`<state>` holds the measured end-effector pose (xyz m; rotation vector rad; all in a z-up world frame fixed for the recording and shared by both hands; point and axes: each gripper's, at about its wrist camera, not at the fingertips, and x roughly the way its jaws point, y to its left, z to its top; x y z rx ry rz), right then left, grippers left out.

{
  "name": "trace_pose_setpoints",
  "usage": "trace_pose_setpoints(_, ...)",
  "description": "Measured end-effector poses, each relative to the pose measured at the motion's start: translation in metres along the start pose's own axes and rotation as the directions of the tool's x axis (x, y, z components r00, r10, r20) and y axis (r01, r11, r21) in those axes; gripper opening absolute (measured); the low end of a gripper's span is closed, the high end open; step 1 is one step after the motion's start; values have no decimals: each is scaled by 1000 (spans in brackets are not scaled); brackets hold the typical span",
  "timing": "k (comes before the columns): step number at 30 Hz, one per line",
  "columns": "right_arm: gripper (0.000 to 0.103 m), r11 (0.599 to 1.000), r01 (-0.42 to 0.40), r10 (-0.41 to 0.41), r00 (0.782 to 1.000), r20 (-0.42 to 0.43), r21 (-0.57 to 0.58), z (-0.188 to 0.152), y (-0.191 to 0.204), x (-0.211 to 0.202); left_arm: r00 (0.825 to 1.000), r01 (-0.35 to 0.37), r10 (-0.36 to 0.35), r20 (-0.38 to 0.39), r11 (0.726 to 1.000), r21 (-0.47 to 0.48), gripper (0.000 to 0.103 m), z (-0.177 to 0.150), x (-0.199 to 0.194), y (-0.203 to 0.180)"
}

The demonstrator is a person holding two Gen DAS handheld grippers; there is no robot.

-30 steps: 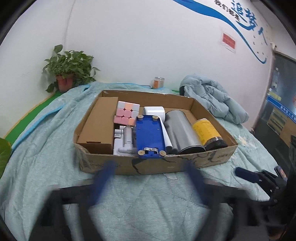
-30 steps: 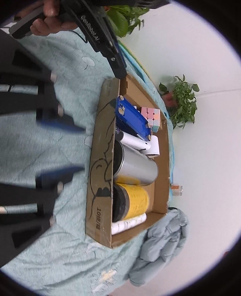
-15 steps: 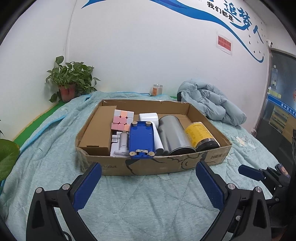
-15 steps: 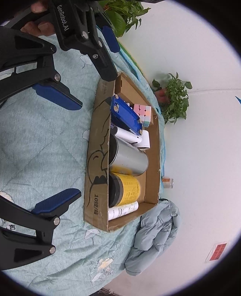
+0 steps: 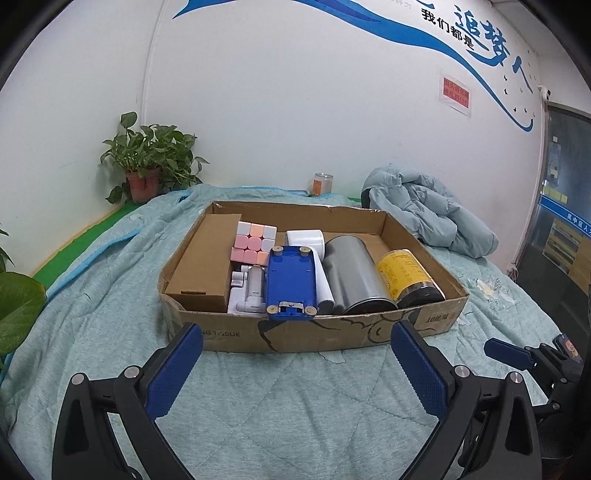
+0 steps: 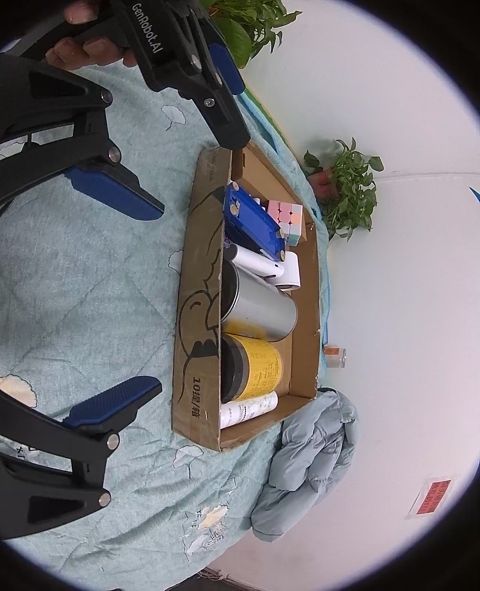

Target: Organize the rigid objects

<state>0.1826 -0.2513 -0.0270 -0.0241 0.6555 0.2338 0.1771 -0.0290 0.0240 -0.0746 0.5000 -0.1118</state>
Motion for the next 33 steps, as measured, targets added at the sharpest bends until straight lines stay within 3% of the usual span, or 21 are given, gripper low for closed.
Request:
trace_pose_setpoints(6, 87, 1000, 13, -13, 1000, 7, -7, 2, -1, 5, 1000, 24, -23, -21, 1000, 8, 102, 1, 14, 4)
trace_pose_setpoints(16, 87, 998, 59, -59, 998, 22, -7, 9, -5, 14, 1000, 1, 0, -22, 999, 32, 102, 7, 34, 7)
trace_pose_setpoints(26, 88, 999, 47, -47, 999, 10, -14, 13, -4, 28, 999, -9, 10, -34, 999, 37, 102, 11, 55, 16)
trace_pose_setpoints(33, 88, 999, 49, -49, 999, 1, -24, 17, -3, 36, 998, 40, -40, -42, 999, -14, 103, 19, 68, 30)
